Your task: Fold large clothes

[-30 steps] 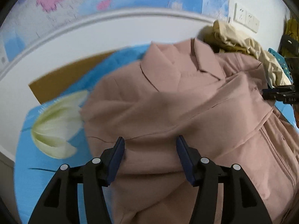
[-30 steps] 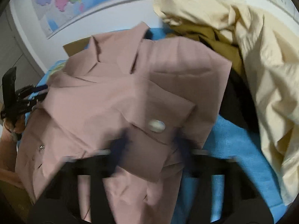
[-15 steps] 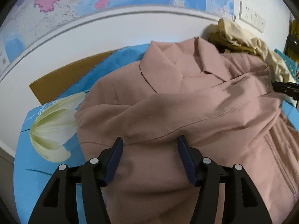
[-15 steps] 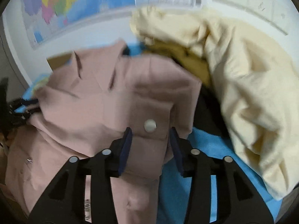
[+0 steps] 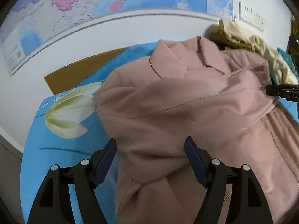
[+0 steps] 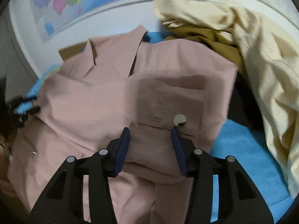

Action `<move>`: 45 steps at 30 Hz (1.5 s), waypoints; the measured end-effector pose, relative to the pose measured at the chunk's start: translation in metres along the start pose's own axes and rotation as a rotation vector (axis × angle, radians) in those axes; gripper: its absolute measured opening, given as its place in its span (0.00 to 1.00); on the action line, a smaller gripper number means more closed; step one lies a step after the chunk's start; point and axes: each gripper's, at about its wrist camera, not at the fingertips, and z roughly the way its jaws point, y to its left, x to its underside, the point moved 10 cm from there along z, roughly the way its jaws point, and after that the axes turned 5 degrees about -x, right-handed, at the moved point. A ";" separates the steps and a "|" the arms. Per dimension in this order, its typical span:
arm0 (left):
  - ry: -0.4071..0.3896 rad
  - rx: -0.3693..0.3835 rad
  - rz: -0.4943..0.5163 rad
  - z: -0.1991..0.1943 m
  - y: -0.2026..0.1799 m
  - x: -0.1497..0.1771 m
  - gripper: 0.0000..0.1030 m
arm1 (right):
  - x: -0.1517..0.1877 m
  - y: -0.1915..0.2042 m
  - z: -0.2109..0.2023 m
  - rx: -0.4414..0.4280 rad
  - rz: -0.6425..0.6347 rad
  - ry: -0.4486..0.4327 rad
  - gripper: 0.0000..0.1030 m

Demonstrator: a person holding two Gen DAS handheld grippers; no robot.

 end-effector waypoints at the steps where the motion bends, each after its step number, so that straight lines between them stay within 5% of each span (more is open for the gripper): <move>1: -0.015 0.011 -0.018 -0.008 0.005 0.001 0.74 | 0.002 0.003 -0.014 -0.029 0.007 -0.021 0.48; 8: 0.019 0.101 -0.150 -0.046 0.027 0.051 0.81 | 0.066 0.007 -0.094 -0.184 0.130 -0.043 0.64; 17: 0.117 0.287 -0.221 -0.078 0.002 0.120 0.85 | 0.162 0.012 -0.129 -0.317 0.305 -0.023 0.75; 19: 0.127 0.342 -0.224 -0.083 -0.008 0.126 0.93 | 0.171 0.017 -0.127 -0.345 0.311 -0.010 0.77; 32: 0.198 0.622 -0.235 -0.127 -0.062 0.162 0.93 | 0.180 0.074 -0.114 -0.489 0.193 0.028 0.75; 35: 0.187 0.671 -0.313 -0.124 -0.066 0.156 0.93 | 0.177 0.077 -0.111 -0.519 0.211 0.018 0.66; 38: 0.187 0.667 -0.344 -0.117 -0.075 0.151 0.67 | 0.174 0.074 -0.110 -0.558 0.263 0.007 0.51; 40: 0.194 0.629 -0.343 -0.110 -0.076 0.149 0.41 | 0.175 0.069 -0.110 -0.604 0.323 -0.001 0.40; 43: 0.204 0.623 -0.389 -0.103 -0.071 0.148 0.41 | 0.178 0.065 -0.115 -0.619 0.340 -0.010 0.40; 45: 0.197 0.673 -0.411 -0.106 -0.072 0.147 0.55 | 0.178 0.067 -0.117 -0.621 0.332 -0.015 0.43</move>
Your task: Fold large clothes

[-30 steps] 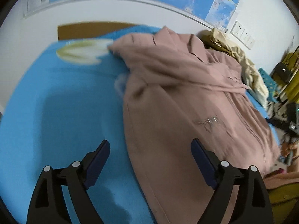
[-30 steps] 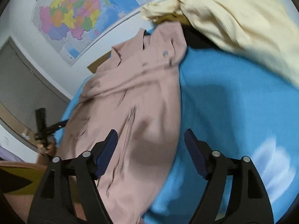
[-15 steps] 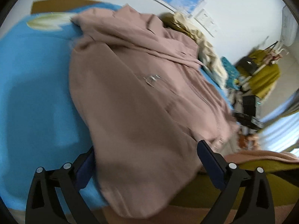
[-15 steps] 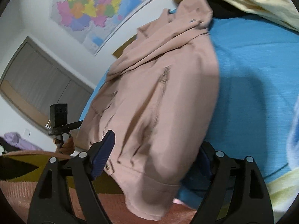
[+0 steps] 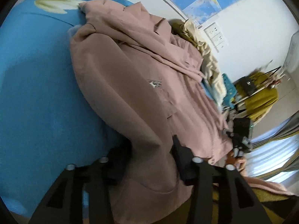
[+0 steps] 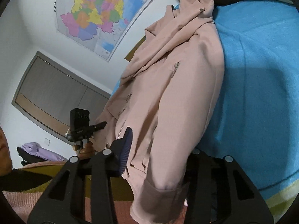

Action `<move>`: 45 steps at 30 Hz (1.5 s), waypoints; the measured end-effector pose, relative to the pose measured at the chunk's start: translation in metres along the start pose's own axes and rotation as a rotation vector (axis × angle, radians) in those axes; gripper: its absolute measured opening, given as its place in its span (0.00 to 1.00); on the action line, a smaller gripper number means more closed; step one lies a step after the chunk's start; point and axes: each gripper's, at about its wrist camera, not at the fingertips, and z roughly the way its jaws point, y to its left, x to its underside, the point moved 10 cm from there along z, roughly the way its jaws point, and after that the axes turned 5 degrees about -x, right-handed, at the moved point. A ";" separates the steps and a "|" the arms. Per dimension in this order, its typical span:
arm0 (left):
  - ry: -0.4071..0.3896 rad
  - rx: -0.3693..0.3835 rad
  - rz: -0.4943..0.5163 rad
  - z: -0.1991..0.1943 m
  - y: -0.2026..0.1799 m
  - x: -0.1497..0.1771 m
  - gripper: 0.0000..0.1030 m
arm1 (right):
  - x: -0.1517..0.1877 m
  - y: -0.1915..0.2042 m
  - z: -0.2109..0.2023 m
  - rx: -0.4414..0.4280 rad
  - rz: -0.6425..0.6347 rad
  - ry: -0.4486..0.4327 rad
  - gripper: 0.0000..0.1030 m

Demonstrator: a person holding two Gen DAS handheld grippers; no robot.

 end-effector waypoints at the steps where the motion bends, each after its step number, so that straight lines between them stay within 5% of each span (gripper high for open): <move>1: -0.005 0.011 0.007 0.000 -0.003 0.000 0.61 | 0.000 0.001 0.001 0.008 -0.008 0.001 0.44; 3: -0.016 -0.003 0.023 0.004 -0.007 -0.002 0.60 | 0.000 0.002 0.004 -0.008 -0.005 -0.005 0.35; 4: -0.026 -0.013 0.026 0.006 -0.008 -0.003 0.48 | -0.001 0.001 0.005 -0.014 0.008 -0.004 0.12; 6: -0.018 -0.018 -0.009 0.011 -0.004 -0.006 0.25 | -0.003 0.004 0.004 -0.055 0.030 -0.023 0.08; 10: -0.036 0.013 -0.053 -0.005 0.001 -0.011 0.05 | -0.009 0.033 -0.014 -0.120 0.002 -0.091 0.05; 19: -0.276 0.080 0.053 -0.112 -0.037 -0.024 0.03 | -0.011 0.117 -0.063 -0.174 -0.171 -0.180 0.04; 23: -0.264 0.091 0.042 -0.111 -0.038 -0.023 0.03 | -0.003 0.098 -0.058 -0.086 -0.107 -0.126 0.04; 28: -0.254 0.104 0.000 -0.104 -0.029 -0.046 0.03 | -0.017 0.105 -0.060 -0.106 -0.121 -0.157 0.04; 33: -0.268 0.102 0.013 -0.111 -0.032 -0.082 0.03 | -0.063 0.111 -0.062 -0.131 -0.097 -0.213 0.04; 45: -0.235 -0.049 0.073 -0.093 -0.029 -0.189 0.04 | -0.185 0.077 -0.041 -0.113 0.034 -0.254 0.06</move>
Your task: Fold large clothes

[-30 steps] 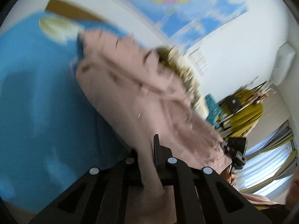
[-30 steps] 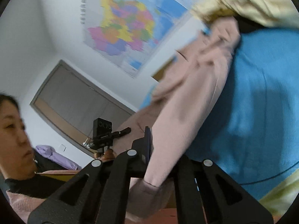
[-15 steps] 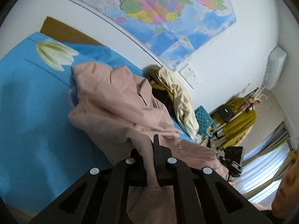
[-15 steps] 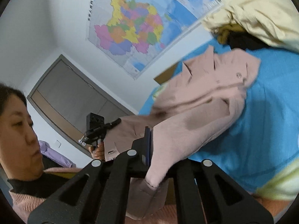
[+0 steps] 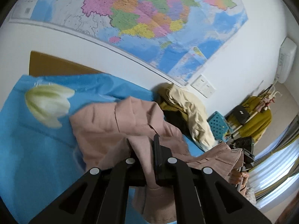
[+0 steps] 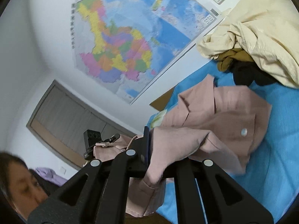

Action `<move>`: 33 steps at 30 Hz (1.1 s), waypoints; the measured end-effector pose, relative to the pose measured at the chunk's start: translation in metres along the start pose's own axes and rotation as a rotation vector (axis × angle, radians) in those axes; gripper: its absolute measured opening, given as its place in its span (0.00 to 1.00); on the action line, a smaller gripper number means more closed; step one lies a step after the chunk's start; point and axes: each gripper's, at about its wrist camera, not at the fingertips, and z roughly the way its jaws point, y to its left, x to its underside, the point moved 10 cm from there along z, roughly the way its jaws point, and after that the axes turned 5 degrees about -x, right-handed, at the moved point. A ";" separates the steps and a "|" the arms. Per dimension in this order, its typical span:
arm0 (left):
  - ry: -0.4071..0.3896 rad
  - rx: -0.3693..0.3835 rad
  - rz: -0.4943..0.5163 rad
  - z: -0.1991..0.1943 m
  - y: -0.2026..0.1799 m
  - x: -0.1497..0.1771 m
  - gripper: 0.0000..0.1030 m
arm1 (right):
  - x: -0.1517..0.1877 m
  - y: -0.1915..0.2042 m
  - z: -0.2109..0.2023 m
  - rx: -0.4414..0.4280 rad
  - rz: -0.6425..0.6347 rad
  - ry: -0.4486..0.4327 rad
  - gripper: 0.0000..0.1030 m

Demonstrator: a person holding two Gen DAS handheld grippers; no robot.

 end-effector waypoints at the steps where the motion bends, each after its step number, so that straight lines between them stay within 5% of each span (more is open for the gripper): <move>1: 0.010 -0.007 0.000 0.007 0.002 -0.009 0.04 | -0.006 -0.005 0.004 0.004 0.012 -0.003 0.06; 7: 0.077 -0.071 -0.011 0.055 0.021 -0.044 0.04 | -0.049 -0.054 0.027 0.044 0.131 -0.032 0.06; 14: 0.184 -0.199 -0.048 0.126 0.062 -0.058 0.04 | -0.073 -0.139 0.062 0.186 0.250 -0.022 0.08; 17: 0.230 -0.240 -0.093 0.150 0.084 -0.058 0.06 | -0.073 -0.171 0.075 0.245 0.291 -0.004 0.13; 19: 0.259 -0.254 -0.117 0.162 0.097 -0.055 0.14 | -0.072 -0.182 0.077 0.289 0.284 -0.009 0.31; 21: 0.276 -0.254 -0.127 0.166 0.103 -0.052 0.31 | -0.075 -0.179 0.076 0.301 0.251 -0.032 0.46; 24: 0.253 -0.206 -0.115 0.155 0.098 -0.052 0.68 | -0.078 -0.155 0.069 0.293 0.145 -0.051 0.53; 29: 0.171 -0.109 0.009 0.121 0.071 -0.047 0.80 | -0.056 -0.098 0.072 0.323 -0.120 0.019 0.60; 33: 0.189 -0.233 0.166 0.135 0.055 -0.037 0.80 | -0.026 -0.084 0.120 0.440 -0.331 0.183 0.74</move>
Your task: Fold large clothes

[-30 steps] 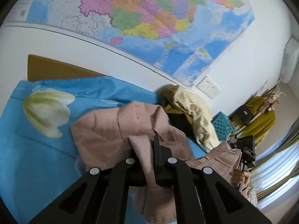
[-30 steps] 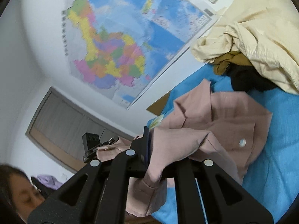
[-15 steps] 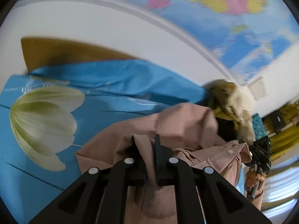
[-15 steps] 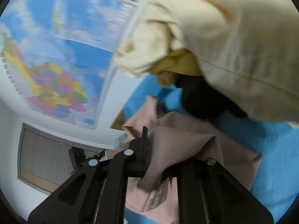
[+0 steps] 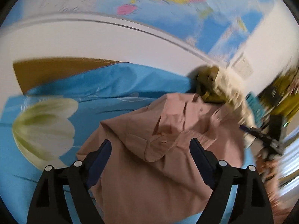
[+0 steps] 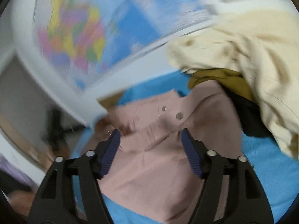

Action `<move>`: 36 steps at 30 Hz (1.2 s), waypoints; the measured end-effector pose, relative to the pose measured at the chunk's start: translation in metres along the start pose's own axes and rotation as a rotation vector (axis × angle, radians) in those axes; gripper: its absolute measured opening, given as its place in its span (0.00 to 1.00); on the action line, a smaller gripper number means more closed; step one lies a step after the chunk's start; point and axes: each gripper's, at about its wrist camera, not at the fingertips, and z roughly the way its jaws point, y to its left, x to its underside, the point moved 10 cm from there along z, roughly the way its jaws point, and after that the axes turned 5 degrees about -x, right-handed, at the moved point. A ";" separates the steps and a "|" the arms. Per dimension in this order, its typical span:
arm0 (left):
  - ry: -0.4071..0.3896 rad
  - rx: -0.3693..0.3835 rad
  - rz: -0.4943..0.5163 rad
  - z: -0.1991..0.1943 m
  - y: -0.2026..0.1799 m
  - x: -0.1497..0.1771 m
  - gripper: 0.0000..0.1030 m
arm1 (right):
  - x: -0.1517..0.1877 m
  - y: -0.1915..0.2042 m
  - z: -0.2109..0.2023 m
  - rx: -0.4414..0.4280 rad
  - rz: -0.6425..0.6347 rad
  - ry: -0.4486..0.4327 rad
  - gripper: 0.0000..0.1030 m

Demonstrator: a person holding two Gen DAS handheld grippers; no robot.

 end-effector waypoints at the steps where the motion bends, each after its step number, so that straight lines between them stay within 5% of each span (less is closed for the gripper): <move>1: 0.005 -0.023 0.025 0.006 -0.004 0.000 0.80 | 0.005 0.009 0.018 0.010 -0.045 0.045 0.75; 3: 0.020 -0.082 0.074 0.020 -0.011 0.000 0.79 | 0.014 0.020 0.052 0.055 -0.115 0.117 0.75; 8: 0.130 -0.228 0.080 0.064 -0.003 0.001 0.51 | 0.022 0.013 0.110 0.196 -0.195 0.211 0.74; 9: 0.131 -0.228 0.058 0.066 0.000 -0.002 0.46 | 0.020 0.009 0.114 0.224 -0.198 0.209 0.68; 12: 0.107 -0.152 -0.036 0.059 0.008 -0.013 0.43 | 0.017 0.000 0.125 0.251 -0.206 0.226 0.11; 14: 0.066 -0.127 -0.059 0.050 0.009 -0.022 0.44 | 0.008 0.000 0.123 0.224 -0.194 0.198 0.05; 20: -0.061 -0.048 -0.058 0.011 0.004 -0.035 0.73 | -0.046 0.005 0.097 0.185 -0.158 0.019 0.03; 22: -0.089 -0.098 -0.020 0.006 0.005 -0.036 0.84 | -0.053 0.003 0.103 0.188 -0.147 0.015 0.03; 28: 0.032 -0.238 0.182 0.045 0.003 -0.006 0.84 | -0.034 -0.021 0.156 0.246 -0.116 0.144 0.01; 33: 0.104 -0.338 0.261 0.064 0.014 0.005 0.83 | -0.032 -0.017 0.154 0.228 -0.113 0.142 0.01; 36: 0.142 -0.346 0.186 0.074 0.026 -0.008 0.61 | -0.028 -0.016 0.142 0.223 -0.119 0.138 0.08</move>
